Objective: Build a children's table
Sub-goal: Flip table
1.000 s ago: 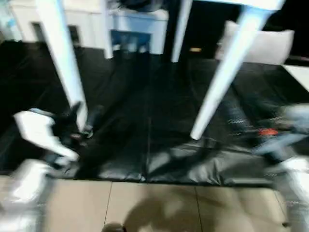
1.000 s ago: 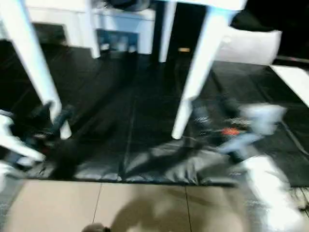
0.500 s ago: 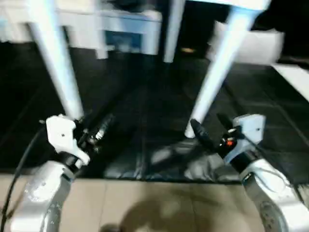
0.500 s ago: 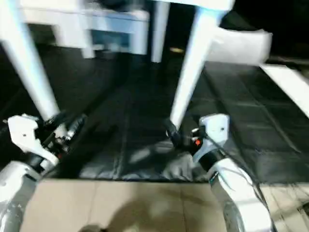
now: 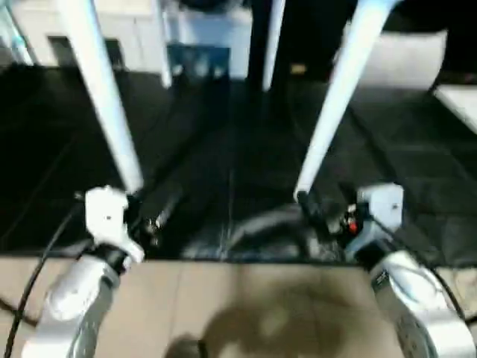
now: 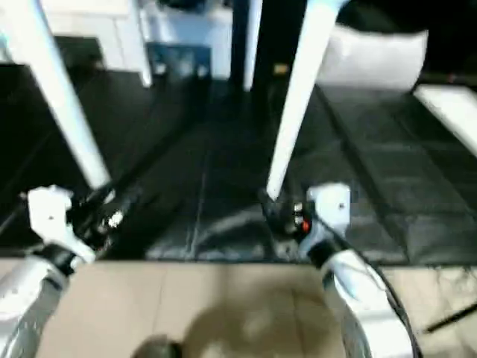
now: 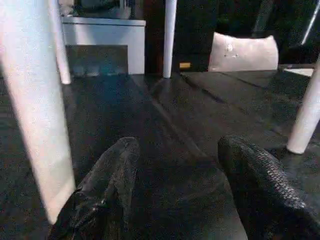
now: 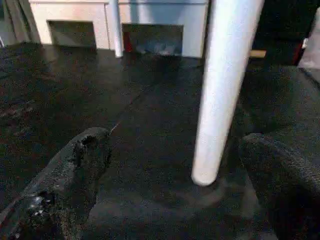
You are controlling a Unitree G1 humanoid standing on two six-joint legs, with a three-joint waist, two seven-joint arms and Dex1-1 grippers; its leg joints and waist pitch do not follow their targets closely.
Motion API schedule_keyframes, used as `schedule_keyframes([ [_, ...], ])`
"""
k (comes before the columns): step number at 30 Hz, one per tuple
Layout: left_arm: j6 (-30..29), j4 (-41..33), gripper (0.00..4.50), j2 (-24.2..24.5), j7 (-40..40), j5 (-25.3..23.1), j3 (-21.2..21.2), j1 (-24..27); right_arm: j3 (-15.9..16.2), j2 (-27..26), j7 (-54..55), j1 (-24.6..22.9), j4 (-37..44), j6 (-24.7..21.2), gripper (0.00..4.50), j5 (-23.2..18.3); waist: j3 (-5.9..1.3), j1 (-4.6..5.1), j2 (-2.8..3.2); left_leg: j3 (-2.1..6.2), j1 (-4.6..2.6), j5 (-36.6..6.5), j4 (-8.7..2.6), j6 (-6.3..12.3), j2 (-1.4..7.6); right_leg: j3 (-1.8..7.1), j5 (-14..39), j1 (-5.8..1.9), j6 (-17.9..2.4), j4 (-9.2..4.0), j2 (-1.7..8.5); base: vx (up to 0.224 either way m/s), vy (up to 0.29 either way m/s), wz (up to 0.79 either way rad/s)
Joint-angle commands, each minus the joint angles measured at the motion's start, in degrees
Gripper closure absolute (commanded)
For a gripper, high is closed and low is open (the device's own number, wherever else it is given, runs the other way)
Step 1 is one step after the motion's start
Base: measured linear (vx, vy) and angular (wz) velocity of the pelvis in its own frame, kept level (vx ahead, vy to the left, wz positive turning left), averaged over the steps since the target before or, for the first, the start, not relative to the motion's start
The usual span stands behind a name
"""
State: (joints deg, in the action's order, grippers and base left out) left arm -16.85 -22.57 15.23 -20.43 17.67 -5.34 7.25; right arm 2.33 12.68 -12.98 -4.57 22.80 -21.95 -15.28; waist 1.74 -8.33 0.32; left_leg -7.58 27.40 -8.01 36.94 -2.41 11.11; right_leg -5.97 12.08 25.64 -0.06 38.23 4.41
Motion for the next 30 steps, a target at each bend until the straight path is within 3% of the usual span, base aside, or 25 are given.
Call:
schedule_keyframes([
  [1, -0.3, -0.5, 1.54, 0.2, 0.1, -0.4, 0.5, 0.0, -0.4, 0.2, -0.2, 0.1, 0.5, 0.2, 0.00, 0.1, -1.15, 1.88, 1.39, 1.52, -4.95, -45.9, -5.31, -3.27, 2.30, -1.91, 36.9, 0.63, -1.7, -7.06, 0.53, -0.124, 0.068, -0.16],
  [2, -0.3, -0.7, 1.54, 0.1, 0.0, -0.4, 0.6, 0.2, -0.5, 0.2, -0.3, 0.1, 0.4, 0.2, 0.00, 0.2, -1.41, -1.30, 1.60, 1.34, 1.89, -59.8, -12.92, -6.41, 4.17, -0.86, 23.7, -7.61, -0.6, 7.46, -0.77, -0.151, 0.096, -0.09],
  [3, -0.5, -0.9, 1.54, -0.1, -0.1, -0.2, 0.7, 0.6, -0.6, 0.3, -0.5, 0.1, 0.3, 0.2, 0.00, 0.4, -0.91, -3.52, 2.25, -4.51, 3.71, -59.4, -14.65, -8.05, 0.71, -2.66, 18.1, -7.77, -2.0, 8.60, -2.76, -0.151, 0.096, -0.09],
  [4, -0.5, -1.0, 1.54, -0.1, -0.2, -0.1, 0.7, 0.6, -0.6, 0.4, -0.6, 0.1, 0.2, 0.2, 0.00, 0.5, -1.09, -4.16, 2.04, -5.31, 4.56, -54.0, -15.06, -8.32, 1.44, -0.24, 21.4, -8.35, -2.0, 9.89, -1.98, -0.146, 0.028, 0.04],
  [5, -0.7, -1.0, 1.54, -0.1, -0.1, -0.2, 0.8, 0.6, -0.6, 0.4, -0.6, 0.1, 0.2, 0.2, 0.00, 0.5, -2.19, -1.83, -3.56, -4.57, -1.32, -32.8, -3.75, -8.19, 1.26, 5.29, 43.0, -1.04, -0.7, 1.14, 3.97, 0.037, -0.079, 0.15],
  [6, -1.0, -1.1, 1.54, 0.1, 0.0, -0.4, 0.9, 0.7, -0.5, 0.5, -0.7, 0.2, 0.2, 0.2, 0.00, 0.6, -0.92, -1.33, -3.60, 0.17, -5.15, -13.8, 10.84, -2.18, -3.25, 9.81, 53.7, 6.59, -3.2, -11.32, 7.89, 0.027, -0.052, 0.06],
  [7, -1.1, -1.2, 1.54, 0.1, 0.2, -0.6, 1.1, 0.7, -0.5, 0.6, -0.8, 0.3, 0.1, 0.3, 0.00, 0.7, -0.36, -1.80, -3.31, 1.77, -0.19, -10.8, 10.76, 0.12, -4.25, 10.98, 49.6, 1.13, -5.6, -10.42, 8.94, 0.071, -0.015, 0.03],
  [8, -1.0, -1.2, 1.54, 0.1, 0.3, -0.6, 1.2, 0.7, -0.5, 0.7, -0.9, 0.4, 0.1, 0.3, 0.00, 0.7, 0.19, -2.37, -2.93, 3.06, -2.30, -13.1, 9.57, -1.76, -2.47, 8.51, 42.8, 1.11, -9.9, -9.18, 9.40, -0.085, 0.073, -0.01],
  [9, -1.2, -1.3, 1.54, 0.4, 0.1, -0.6, 1.5, 0.6, -0.4, 0.8, -1.1, 0.5, 0.0, 0.2, 0.00, 0.6, -1.11, -1.67, -1.50, 3.45, -6.10, -20.3, 5.59, -1.61, -1.31, 5.12, 33.5, 0.52, -11.8, -6.74, 5.43, -0.076, 0.046, 0.08],
  [10, -1.3, -1.4, 1.54, 0.6, -0.2, -0.6, 1.7, 0.6, -0.4, 0.9, -1.2, 0.6, 0.0, 0.2, 0.00, 0.6, -0.50, -0.55, -1.30, 3.72, -6.49, -29.1, 1.80, -2.22, -0.19, 2.16, 35.0, 1.64, -9.2, -5.26, 1.56, -0.152, 0.079, 0.08],
  [11, -1.5, -1.4, 1.54, 1.1, -0.8, -0.7, 2.0, 0.5, -0.4, 1.1, -1.4, 0.8, -0.1, 0.1, 0.00, 0.6, -0.83, -0.02, 2.02, 6.70, -5.14, -49.5, -5.44, -5.09, 4.42, 1.65, 28.4, -0.69, -3.3, -0.14, 0.50, -0.147, 0.093, -0.05],
  [12, -1.6, -1.4, 1.54, 1.4, -1.1, -0.8, 2.2, 0.4, -0.4, 1.2, -1.5, 0.9, -0.2, 0.1, 0.00, 0.6, -0.67, -0.82, 2.49, 6.44, -2.73, -60.3, -9.78, -5.00, 3.56, 0.30, 13.3, -4.63, -1.5, 5.85, -0.62, -0.147, 0.093, -0.05],
  [13, -2.1, -1.4, 1.54, 1.9, -1.7, -0.6, 2.5, 0.1, -0.5, 1.4, -2.4, 1.3, -0.5, -0.1, 0.00, -0.1, -0.05, -1.80, 3.08, 4.60, -1.73, -62.4, -11.49, -4.78, 2.72, -0.03, 10.6, -5.28, -1.8, 7.13, -1.30, -0.129, 0.088, -0.01],
  [14, -2.9, -1.2, 1.54, 2.6, -2.8, 0.0, 2.9, -0.3, -0.6, 1.8, -4.0, 1.8, -0.9, -0.4, 0.00, -1.2, -0.38, -3.11, 1.76, 1.56, -0.41, -58.9, -11.71, -5.02, 0.94, 1.53, 16.1, -8.71, -1.2, 6.59, -0.01, -0.103, 0.028, -0.01],
  [15, -3.4, -1.1, 1.54, 3.0, -3.7, 0.5, 3.2, -0.4, -0.6, 2.2, -4.9, 2.0, -1.2, -0.5, 0.00, -1.9, -0.64, -2.54, -0.04, 0.77, -1.31, -51.1, -10.24, -5.61, 0.62, 3.86, 24.2, -8.51, -1.1, 5.45, 1.42, -0.103, 0.028, -0.01],
  [16, -4.3, -0.8, 1.54, 3.7, -5.8, 1.6, 3.9, -0.3, -0.2, 3.0, -7.2, 2.1, -1.6, -0.5, 0.00, -3.0, -1.10, -1.75, -2.81, 1.97, -4.69, -41.6, -5.51, -5.84, 0.25, 6.50, 38.9, -5.73, -0.5, -0.85, 5.21, 0.000, 0.000, 0.00],
  [17, -5.3, -0.2, 1.54, 4.8, -7.8, 2.1, 5.0, -0.2, 0.4, 3.9, -10.0, 2.1, -2.1, -0.1, 0.00, -4.0, 0.69, -1.28, -2.97, 3.97, -7.33, -14.4, 5.79, -2.07, -2.18, 9.27, 59.7, -1.82, -2.3, -11.70, 12.45, 0.000, 0.000, 0.00],
  [18, -5.3, -0.2, 1.54, 4.8, -7.8, 2.1, 5.0, -0.2, 0.4, 3.9, -10.0, 2.1, -2.1, -0.1, 0.00, -4.0, 0.89, -1.24, -2.28, 4.84, -5.38, -4.5, 4.48, -1.63, -1.58, 8.86, 54.3, -5.38, -4.0, -11.17, 11.83, 0.000, 0.000, 0.00],
  [19, -6.7, 1.1, 1.54, 7.1, -12.4, 3.2, 7.3, -0.2, 2.7, 7.0, -15.7, 1.9, -4.0, 0.6, 0.00, -3.9, 1.62, -0.98, -2.17, 4.55, -6.34, -6.2, 2.63, -2.90, -1.14, 6.29, 52.3, -5.04, -4.6, -10.95, 10.50, 0.000, 0.000, 0.00],
  [20, -7.0, 1.7, 1.54, 7.9, -14.0, 3.4, 8.1, -0.2, 3.6, 8.2, -17.4, 1.9, -4.7, 1.3, 0.00, -3.3, 1.43, -0.91, -1.65, 4.59, -7.38, -12.8, -0.42, -3.66, -0.65, 4.86, 49.1, -5.26, -4.9, -10.03, 8.42, 0.000, 0.000, 0.00],
  [21, -7.5, 2.4, 1.54, 9.1, -16.1, 3.7, 9.0, -0.2, 4.9, 9.6, -19.6, 1.8, -5.6, 2.4, 0.00, -2.3, 1.60, 0.94, -0.10, 5.31, -7.10, -39.2, -6.99, -6.70, 1.56, 4.02, 35.5, -5.49, -3.9, -6.36, 3.66, 0.000, 0.000, 0.00],
  [23, -9.4, 4.9, 1.54, 11.4, -20.1, 4.4, 11.0, 0.0, 5.4, 10.2, -23.1, 1.6, -7.6, 1.9, 0.00, -3.8, -0.11, 1.25, 0.30, 5.27, -6.95, -37.4, -8.54, -5.32, 1.42, 4.50, 20.4, -7.68, -4.8, -6.15, 4.29, 0.000, 0.000, 0.00],
  [25, -10.5, 7.5, 1.54, 12.6, -22.7, 4.1, 12.5, 0.1, 5.9, 10.5, -25.3, 1.2, -10.4, 1.6, 0.00, -4.5, -0.46, 2.07, 0.31, 4.86, -6.27, -20.7, -8.87, -1.63, 1.10, 3.58, 4.3, -8.87, -5.0, -6.30, 3.77, 0.000, 0.000, 0.00],
  [28, -10.9, 11.8, 1.54, 12.2, -23.1, 3.5, 13.4, 0.1, 6.5, 10.5, -27.4, 0.7, -15.7, 2.4, 0.00, -4.5, 1.02, 3.34, 0.23, 4.34, -6.57, -36.4, -9.59, -4.97, 1.28, 4.24, 19.2, -6.78, -6.2, -8.06, 4.75, 0.000, 0.000, 0.00],
  [30, -10.4, 16.9, 1.54, 11.3, -24.0, 3.4, 14.0, -0.2, 8.0, 10.9, -28.4, 0.6, -19.4, 4.1, 0.00, -2.9, 1.17, 3.80, -0.79, 3.83, -6.02, -34.2, -9.45, -4.51, 1.10, 5.06, 23.6, -6.75, -6.4, -8.91, 5.79, 0.000, 0.000, 0.00],
])
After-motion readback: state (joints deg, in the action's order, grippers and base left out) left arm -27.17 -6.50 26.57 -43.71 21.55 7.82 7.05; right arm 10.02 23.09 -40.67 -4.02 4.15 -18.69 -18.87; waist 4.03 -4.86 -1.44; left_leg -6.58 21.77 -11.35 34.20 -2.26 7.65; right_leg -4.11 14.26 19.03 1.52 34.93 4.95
